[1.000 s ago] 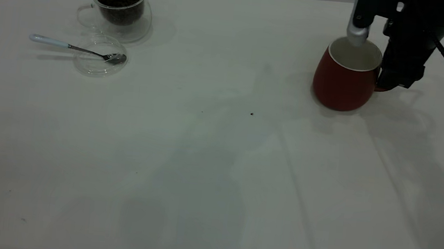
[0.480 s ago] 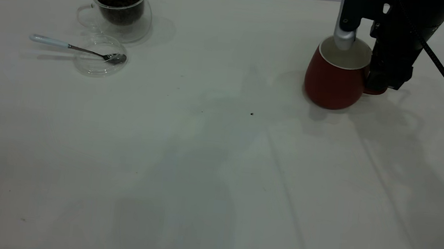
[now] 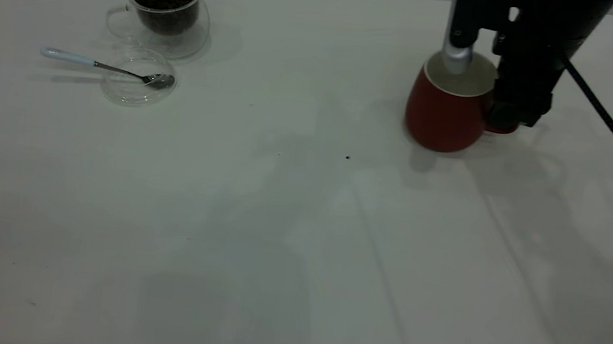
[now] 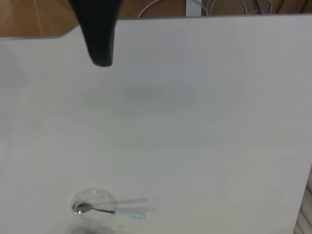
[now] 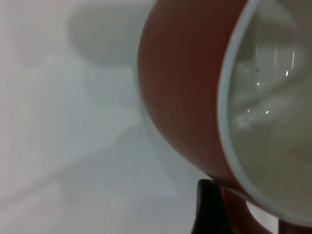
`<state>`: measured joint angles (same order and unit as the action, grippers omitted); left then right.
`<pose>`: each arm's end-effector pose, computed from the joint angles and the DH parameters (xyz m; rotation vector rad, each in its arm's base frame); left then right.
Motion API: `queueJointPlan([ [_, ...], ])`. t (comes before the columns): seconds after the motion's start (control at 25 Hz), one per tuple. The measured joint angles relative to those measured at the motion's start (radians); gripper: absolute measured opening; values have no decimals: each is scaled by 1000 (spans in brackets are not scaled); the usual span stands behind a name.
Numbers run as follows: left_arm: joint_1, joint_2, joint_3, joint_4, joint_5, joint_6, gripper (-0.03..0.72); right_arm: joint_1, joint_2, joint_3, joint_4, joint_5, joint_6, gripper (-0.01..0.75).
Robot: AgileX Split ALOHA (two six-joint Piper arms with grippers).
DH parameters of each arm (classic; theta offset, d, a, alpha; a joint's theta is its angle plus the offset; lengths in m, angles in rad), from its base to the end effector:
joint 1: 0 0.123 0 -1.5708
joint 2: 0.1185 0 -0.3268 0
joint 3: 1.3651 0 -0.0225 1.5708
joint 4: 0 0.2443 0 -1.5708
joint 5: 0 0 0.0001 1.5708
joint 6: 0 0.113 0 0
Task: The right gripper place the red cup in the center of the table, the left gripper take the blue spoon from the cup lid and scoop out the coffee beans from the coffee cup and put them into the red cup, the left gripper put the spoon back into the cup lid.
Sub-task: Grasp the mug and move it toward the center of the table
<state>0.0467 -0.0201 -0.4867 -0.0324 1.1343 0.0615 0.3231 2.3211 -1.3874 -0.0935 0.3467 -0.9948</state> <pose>-0.0383 -0.0051 0.2523 0.0187 2.1107 0.0255 0.4468 0.1458 0.0610 -1.7980 2.1352 -0.2396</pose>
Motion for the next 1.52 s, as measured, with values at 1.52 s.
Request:
queueJointPlan([
  [1.52, 0, 0, 0, 0, 0, 0, 558, 242, -62, -10, -28, 121, 185, 536],
])
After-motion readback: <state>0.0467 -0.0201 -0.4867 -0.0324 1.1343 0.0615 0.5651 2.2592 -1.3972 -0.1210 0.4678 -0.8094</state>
